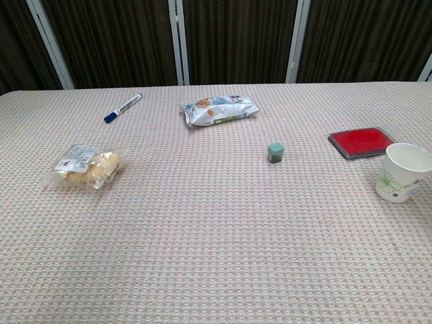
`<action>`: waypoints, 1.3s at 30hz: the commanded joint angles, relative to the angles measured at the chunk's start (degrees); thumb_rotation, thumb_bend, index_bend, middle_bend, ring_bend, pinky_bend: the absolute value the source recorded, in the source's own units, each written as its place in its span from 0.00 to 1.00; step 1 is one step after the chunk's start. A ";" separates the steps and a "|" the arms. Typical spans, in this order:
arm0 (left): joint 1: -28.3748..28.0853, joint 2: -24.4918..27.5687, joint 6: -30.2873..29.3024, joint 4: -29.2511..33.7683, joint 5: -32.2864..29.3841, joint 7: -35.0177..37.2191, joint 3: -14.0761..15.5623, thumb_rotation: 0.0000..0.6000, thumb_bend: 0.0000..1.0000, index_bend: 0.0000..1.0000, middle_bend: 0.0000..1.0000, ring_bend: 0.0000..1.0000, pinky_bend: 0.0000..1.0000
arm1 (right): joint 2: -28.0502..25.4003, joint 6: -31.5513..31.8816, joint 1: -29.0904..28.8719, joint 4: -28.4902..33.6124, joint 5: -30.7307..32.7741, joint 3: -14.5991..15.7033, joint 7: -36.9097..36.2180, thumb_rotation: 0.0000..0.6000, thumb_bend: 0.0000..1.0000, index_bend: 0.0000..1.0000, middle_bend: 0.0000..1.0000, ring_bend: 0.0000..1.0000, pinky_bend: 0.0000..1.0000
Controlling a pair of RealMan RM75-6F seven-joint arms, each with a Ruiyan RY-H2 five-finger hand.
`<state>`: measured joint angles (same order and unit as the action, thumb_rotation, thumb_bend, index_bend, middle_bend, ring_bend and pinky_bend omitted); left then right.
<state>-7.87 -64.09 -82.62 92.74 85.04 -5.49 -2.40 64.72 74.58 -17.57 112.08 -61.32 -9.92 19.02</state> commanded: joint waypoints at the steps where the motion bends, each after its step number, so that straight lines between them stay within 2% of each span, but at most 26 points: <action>1: -0.05 0.03 0.03 -0.10 0.10 0.08 0.01 1.00 0.26 0.00 0.00 0.00 0.00 | -0.11 -0.19 -0.05 0.18 0.18 0.17 0.14 1.00 0.00 0.04 0.00 0.00 0.00; 8: -0.09 -0.01 0.09 0.07 0.01 -0.29 -0.03 1.00 0.26 0.00 0.00 0.00 0.00 | -1.23 -0.89 -0.41 1.97 0.56 0.80 1.61 1.00 0.00 0.04 0.00 0.00 0.00; 17: -0.12 0.02 0.15 0.04 0.01 -0.22 -0.03 1.00 0.26 0.00 0.00 0.00 0.00 | -2.73 -5.26 -4.28 4.97 6.41 1.03 8.36 1.00 0.00 0.04 0.00 0.00 0.00; 23: -0.18 0.03 0.16 0.16 0.08 -0.44 -0.04 1.00 0.26 0.00 0.00 0.00 0.00 | 1.13 -6.58 -9.40 2.32 14.93 0.16 16.19 1.00 0.00 0.03 0.00 0.00 0.00; 28: -0.22 0.07 0.23 0.10 0.15 -0.28 -0.01 1.00 0.26 0.00 0.00 0.00 0.00 | 4.79 -6.38 -12.42 -0.81 21.26 -0.18 19.98 1.00 0.01 0.01 0.00 0.00 0.00; 32: -0.26 0.12 0.30 0.03 0.20 -0.16 0.02 1.00 0.27 0.00 0.00 0.00 0.00 | 7.07 -5.53 -14.30 -2.86 25.98 -0.12 22.65 1.00 0.05 0.03 0.00 0.00 0.00; 39: -0.27 0.10 0.29 0.08 0.20 -0.33 0.03 1.00 0.26 0.00 0.00 0.00 0.00 | 8.72 -5.24 -16.05 -4.56 29.48 0.05 24.25 1.00 0.10 0.08 0.00 0.00 0.00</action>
<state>-8.14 -63.99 -82.33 92.81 85.24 -5.83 -2.37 73.15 69.31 -33.29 107.88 -32.24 -9.92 42.99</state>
